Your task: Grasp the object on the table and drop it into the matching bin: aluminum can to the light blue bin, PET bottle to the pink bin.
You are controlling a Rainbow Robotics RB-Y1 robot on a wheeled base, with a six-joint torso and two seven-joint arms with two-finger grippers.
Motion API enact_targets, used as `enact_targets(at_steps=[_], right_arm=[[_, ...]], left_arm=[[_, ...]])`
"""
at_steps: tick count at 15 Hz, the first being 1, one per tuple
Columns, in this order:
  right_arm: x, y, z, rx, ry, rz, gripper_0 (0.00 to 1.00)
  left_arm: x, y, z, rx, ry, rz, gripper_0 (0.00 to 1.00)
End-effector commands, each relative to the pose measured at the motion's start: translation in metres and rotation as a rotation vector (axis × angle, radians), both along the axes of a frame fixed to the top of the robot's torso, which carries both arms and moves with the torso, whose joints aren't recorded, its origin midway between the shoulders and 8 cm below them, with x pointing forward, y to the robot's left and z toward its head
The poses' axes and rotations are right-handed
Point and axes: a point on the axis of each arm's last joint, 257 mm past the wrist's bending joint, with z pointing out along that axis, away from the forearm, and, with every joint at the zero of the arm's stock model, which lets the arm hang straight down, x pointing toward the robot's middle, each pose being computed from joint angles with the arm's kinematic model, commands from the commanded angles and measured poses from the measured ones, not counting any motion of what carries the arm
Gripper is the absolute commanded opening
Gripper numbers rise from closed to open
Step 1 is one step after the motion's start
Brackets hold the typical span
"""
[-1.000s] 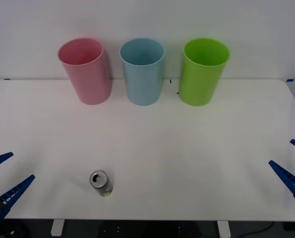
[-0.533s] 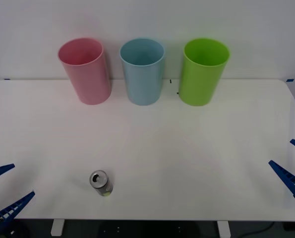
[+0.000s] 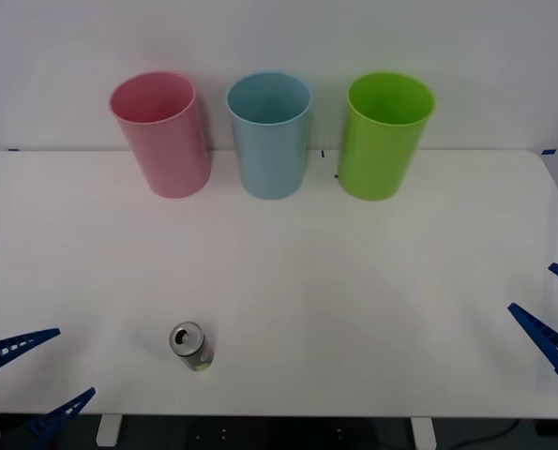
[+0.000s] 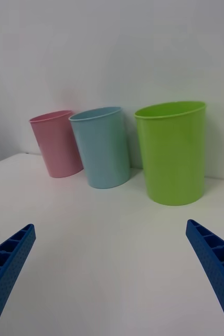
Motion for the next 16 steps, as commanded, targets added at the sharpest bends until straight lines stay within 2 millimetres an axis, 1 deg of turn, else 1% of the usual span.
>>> enact_targets(at_steps=[1,6,9,16], right_arm=[[0.0,0.0,0.0,0.0,0.0,0.0,1.0],[0.0,0.0,0.0,0.0,0.0,0.0,1.0],[0.0,0.0,0.0,0.0,0.0,0.0,1.0],[0.0,0.0,0.0,0.0,0.0,0.0,1.0]], left_arm=[[0.006,-0.007,-0.006,0.017,-0.002,-0.017,1.0],[0.024,-0.027,-0.029,0.012,0.013,-0.063,1.0],[0.031,-0.04,-0.042,0.015,0.022,-0.097,1.0],[0.042,-0.075,-0.055,0.035,-0.018,-0.129,1.0]])
